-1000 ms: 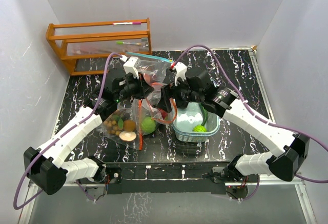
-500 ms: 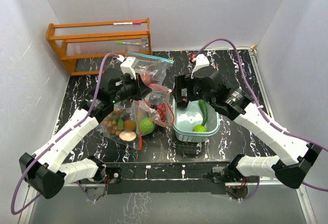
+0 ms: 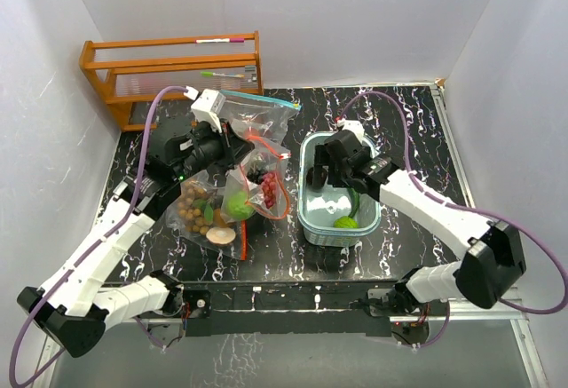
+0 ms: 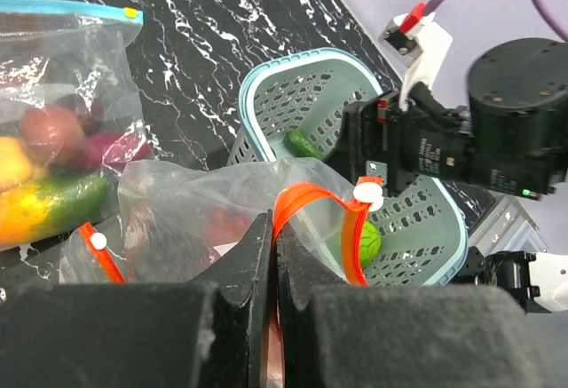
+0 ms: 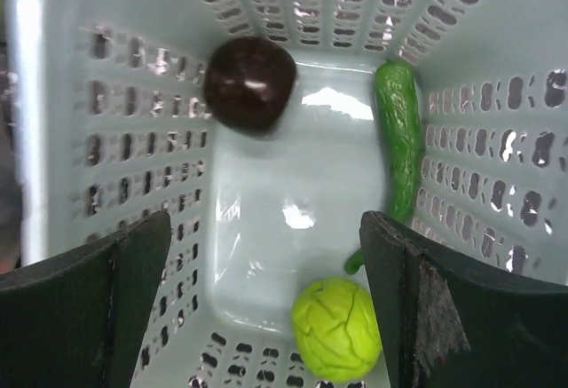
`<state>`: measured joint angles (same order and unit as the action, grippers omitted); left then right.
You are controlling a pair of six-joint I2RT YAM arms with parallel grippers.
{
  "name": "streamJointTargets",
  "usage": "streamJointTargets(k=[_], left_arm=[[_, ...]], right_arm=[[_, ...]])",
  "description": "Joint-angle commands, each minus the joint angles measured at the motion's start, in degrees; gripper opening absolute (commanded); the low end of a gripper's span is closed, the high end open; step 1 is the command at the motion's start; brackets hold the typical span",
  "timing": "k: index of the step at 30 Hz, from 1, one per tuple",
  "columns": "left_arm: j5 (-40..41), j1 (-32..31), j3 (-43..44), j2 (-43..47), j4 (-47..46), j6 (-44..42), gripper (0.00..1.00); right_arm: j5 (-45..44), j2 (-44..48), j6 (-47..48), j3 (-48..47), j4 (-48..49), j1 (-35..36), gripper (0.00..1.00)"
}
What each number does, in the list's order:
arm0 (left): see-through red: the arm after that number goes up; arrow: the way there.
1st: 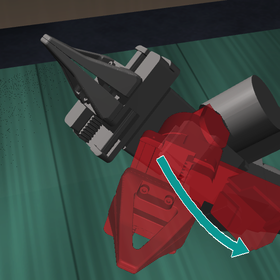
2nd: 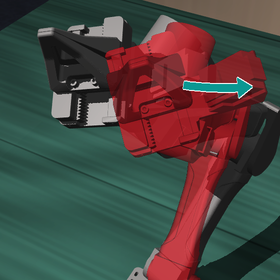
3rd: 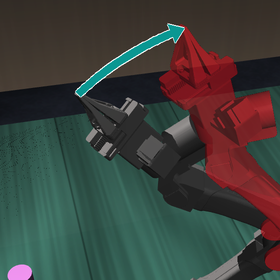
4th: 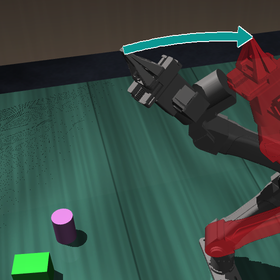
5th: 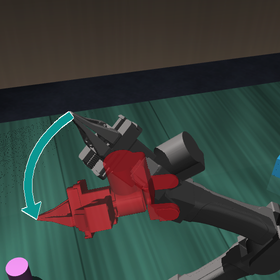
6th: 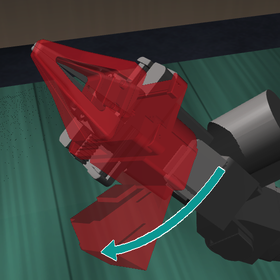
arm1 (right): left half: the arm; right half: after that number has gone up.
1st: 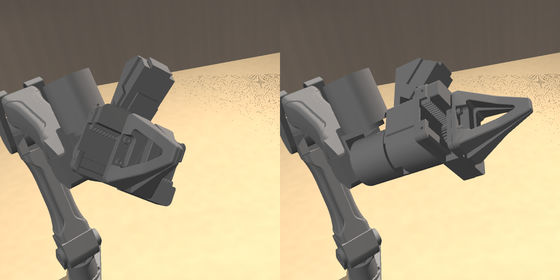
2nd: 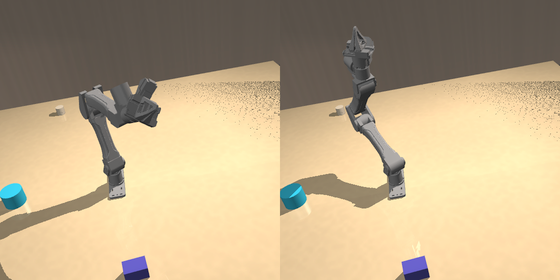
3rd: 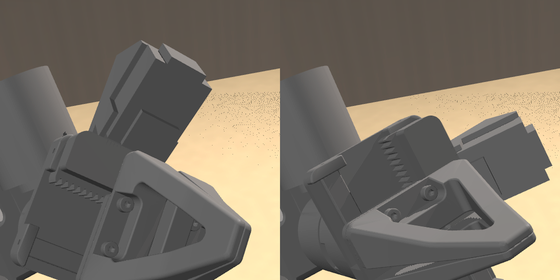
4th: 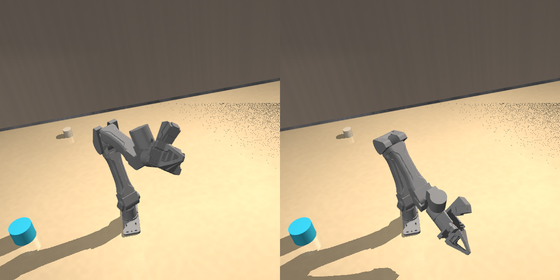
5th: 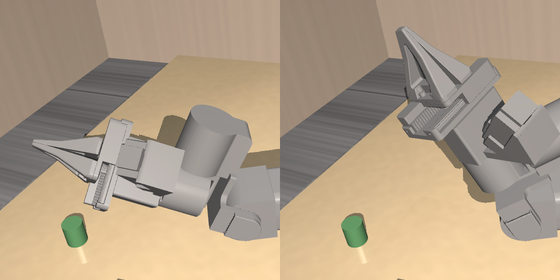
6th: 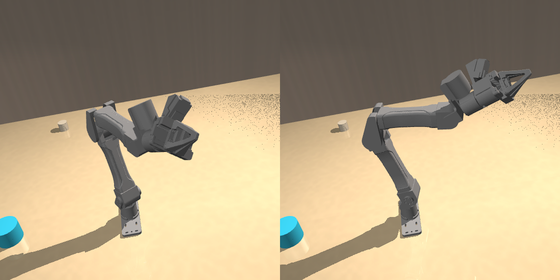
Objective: Place the food in the zip-top bag and seal the zipper
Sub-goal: Pick up the fake fruit from the bin.
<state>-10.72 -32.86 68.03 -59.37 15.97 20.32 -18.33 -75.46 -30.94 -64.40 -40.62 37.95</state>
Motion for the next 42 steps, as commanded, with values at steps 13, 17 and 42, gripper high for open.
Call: streamJointTargets(k=[13, 17, 42], left_arm=[[-1.09, -0.33, 1.79, -1.41, 2.99, -1.42, 0.0], [-0.99, -0.34, 2.1, -1.94, 3.38, -1.35, 0.0], [-0.66, -0.31, -1.69, -1.7, 1.34, -0.48, 0.0]], right_arm=[[1.35, -14.57, -2.86, 9.21, 32.3, -4.13, 0.79], [-0.93, -19.01, -5.07, 9.67, 35.71, -4.12, 0.72], [5.07, 5.05, 3.27, 6.9, 22.4, -4.14, 0.08]])
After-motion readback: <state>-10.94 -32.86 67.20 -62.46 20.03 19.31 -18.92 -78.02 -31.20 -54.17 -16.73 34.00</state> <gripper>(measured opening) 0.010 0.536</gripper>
